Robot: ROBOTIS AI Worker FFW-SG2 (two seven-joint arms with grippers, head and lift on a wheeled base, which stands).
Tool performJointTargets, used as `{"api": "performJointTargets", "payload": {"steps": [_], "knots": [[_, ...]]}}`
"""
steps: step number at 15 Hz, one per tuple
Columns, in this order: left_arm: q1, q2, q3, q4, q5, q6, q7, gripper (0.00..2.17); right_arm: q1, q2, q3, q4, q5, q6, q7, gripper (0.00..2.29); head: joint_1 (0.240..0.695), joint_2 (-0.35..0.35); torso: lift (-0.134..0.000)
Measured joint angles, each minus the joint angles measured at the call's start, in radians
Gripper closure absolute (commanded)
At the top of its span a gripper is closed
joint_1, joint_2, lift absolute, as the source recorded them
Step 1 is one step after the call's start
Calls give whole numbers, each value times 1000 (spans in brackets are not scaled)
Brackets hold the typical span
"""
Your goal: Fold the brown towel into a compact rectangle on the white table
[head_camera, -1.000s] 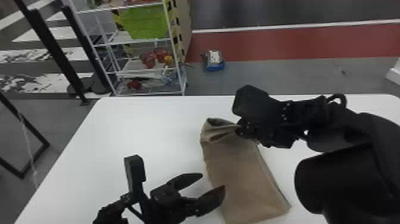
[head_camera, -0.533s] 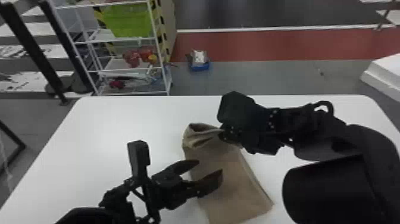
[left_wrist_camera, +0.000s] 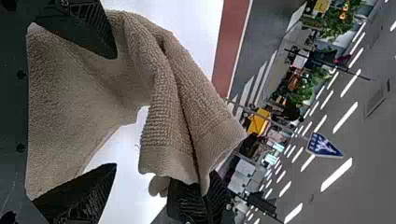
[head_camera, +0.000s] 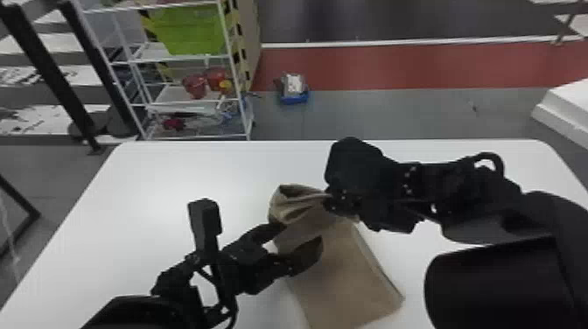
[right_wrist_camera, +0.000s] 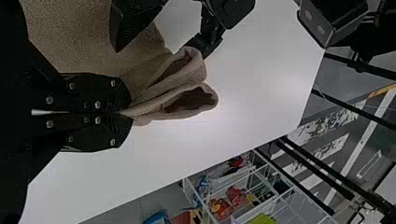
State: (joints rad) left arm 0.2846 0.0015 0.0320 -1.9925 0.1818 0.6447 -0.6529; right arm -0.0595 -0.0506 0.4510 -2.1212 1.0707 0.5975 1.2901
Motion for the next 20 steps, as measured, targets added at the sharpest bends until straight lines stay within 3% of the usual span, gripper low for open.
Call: {"api": "performJointTargets", "payload": {"steps": [9, 15, 20], "knots": [[-13, 0, 12, 27, -14, 26, -18, 63, 1, -2, -7, -10, 0, 0, -2, 1598, 695, 106, -123], [65, 0, 60, -49, -10, 28, -43, 63, -13, -6, -19, -4, 0, -2, -5, 1598, 695, 124, -123], [24, 0, 68, 5, -18, -51, 14, 66, -6, -4, -16, -4, 0, -2, -3, 1598, 695, 148, -123]]}}
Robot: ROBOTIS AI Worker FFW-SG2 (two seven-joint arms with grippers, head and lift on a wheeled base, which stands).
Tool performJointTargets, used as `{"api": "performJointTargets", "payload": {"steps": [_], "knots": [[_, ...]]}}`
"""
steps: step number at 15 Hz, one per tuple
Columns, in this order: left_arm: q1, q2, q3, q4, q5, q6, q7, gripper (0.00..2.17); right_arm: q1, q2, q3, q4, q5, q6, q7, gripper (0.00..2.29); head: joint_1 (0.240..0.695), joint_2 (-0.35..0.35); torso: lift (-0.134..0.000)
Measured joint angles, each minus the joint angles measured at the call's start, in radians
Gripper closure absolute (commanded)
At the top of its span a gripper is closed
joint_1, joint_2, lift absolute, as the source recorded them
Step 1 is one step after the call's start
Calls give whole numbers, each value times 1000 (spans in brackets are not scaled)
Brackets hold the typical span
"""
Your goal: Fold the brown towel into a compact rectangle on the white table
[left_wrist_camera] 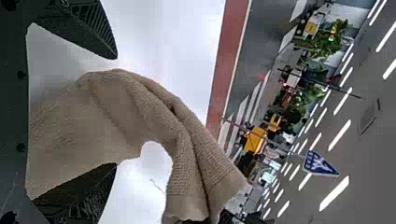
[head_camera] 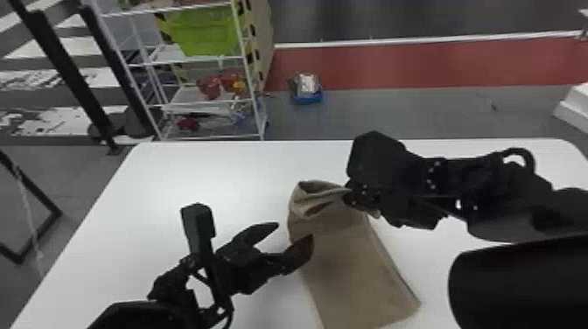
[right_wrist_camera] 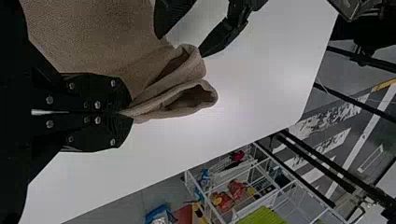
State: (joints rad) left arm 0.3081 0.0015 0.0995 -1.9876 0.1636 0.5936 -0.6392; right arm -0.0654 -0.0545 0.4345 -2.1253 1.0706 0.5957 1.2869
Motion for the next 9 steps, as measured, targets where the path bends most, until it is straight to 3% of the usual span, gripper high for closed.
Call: {"api": "performJointTargets", "payload": {"steps": [9], "knots": [[-88, 0, -38, 150, -113, -82, 30, 73, 16, 2, 3, -22, -1, 2, 0, 1598, 695, 147, -123]]}}
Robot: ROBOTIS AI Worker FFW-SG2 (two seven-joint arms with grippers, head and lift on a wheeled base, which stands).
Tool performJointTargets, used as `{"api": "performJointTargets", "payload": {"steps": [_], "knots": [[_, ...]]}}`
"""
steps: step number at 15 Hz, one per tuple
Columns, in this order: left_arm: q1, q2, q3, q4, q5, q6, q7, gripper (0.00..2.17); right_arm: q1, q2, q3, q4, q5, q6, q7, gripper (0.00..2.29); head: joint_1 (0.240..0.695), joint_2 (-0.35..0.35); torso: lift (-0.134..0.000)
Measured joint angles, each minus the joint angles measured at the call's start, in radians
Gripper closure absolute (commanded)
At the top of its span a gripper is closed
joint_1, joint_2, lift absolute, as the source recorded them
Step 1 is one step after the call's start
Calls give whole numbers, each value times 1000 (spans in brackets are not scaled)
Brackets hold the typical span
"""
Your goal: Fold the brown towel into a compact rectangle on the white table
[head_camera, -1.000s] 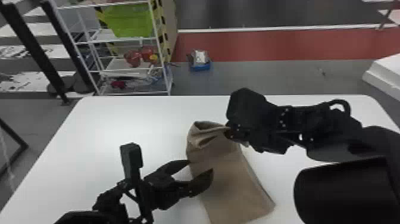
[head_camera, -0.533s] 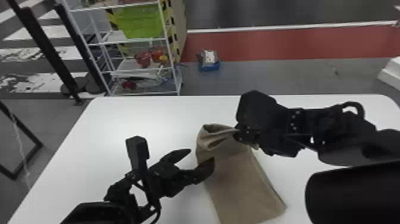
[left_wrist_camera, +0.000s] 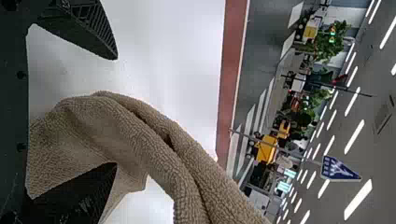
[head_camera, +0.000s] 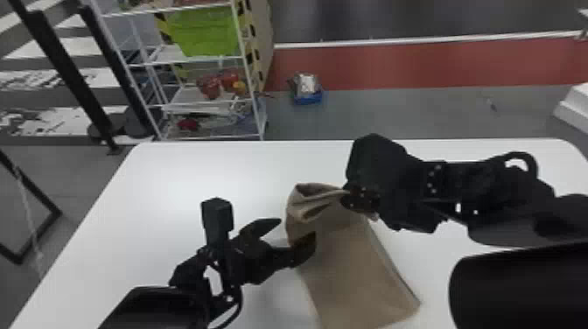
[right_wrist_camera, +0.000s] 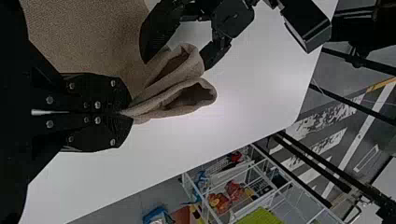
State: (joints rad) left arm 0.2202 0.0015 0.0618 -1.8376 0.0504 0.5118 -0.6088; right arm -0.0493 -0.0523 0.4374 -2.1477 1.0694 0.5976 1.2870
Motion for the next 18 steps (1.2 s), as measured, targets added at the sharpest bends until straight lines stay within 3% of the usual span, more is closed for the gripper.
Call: {"api": "performJointTargets", "payload": {"steps": [11, 18], "knots": [[-56, 0, 66, 71, -1, -22, 4, 73, 21, -28, -22, -50, -18, 6, 2, 1598, 695, 171, -123], [-74, 0, 74, 102, -1, -21, 0, 73, 20, -29, -31, -47, -25, 6, 3, 1598, 695, 172, -123]]}}
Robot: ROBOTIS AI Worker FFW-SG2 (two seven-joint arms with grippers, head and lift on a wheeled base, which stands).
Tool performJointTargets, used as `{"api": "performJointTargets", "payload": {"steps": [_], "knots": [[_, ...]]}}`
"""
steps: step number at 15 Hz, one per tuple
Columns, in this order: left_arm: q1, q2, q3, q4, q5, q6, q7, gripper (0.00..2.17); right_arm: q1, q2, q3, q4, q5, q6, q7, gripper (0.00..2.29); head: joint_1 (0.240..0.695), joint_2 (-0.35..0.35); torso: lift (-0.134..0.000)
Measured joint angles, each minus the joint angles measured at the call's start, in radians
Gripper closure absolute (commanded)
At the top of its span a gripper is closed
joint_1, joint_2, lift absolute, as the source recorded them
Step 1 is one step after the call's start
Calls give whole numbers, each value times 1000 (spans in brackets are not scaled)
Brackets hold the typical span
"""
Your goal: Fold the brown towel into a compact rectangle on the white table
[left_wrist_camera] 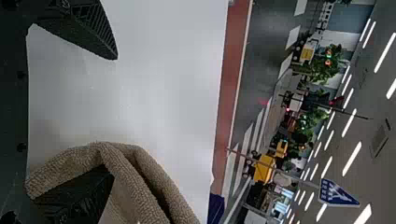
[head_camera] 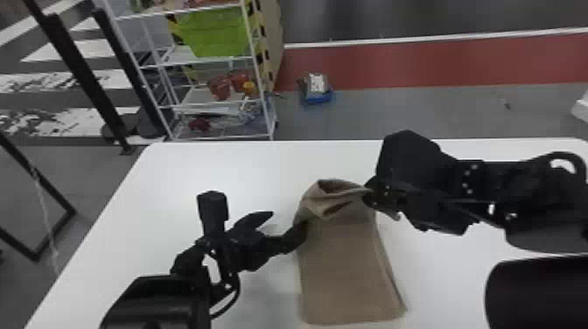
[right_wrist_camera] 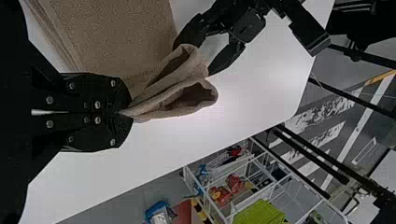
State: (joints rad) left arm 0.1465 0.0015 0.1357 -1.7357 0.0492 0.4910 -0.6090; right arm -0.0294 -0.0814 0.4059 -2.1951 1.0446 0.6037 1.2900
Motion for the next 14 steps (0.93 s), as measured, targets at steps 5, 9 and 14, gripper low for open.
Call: {"api": "performJointTargets", "payload": {"steps": [5, 9, 14], "knots": [[10, 0, 1, -19, 2, 2, -6, 73, 7, -1, 2, 4, 2, 0, 0, 1598, 695, 171, -123], [-3, 0, -6, -19, 0, 5, 5, 73, 10, -1, 6, -2, 0, 3, 7, 1598, 695, 171, -123], [-27, 0, -13, 7, -18, 5, 9, 73, 53, -34, 32, -43, 3, 23, 41, 1598, 695, 176, -123]]}}
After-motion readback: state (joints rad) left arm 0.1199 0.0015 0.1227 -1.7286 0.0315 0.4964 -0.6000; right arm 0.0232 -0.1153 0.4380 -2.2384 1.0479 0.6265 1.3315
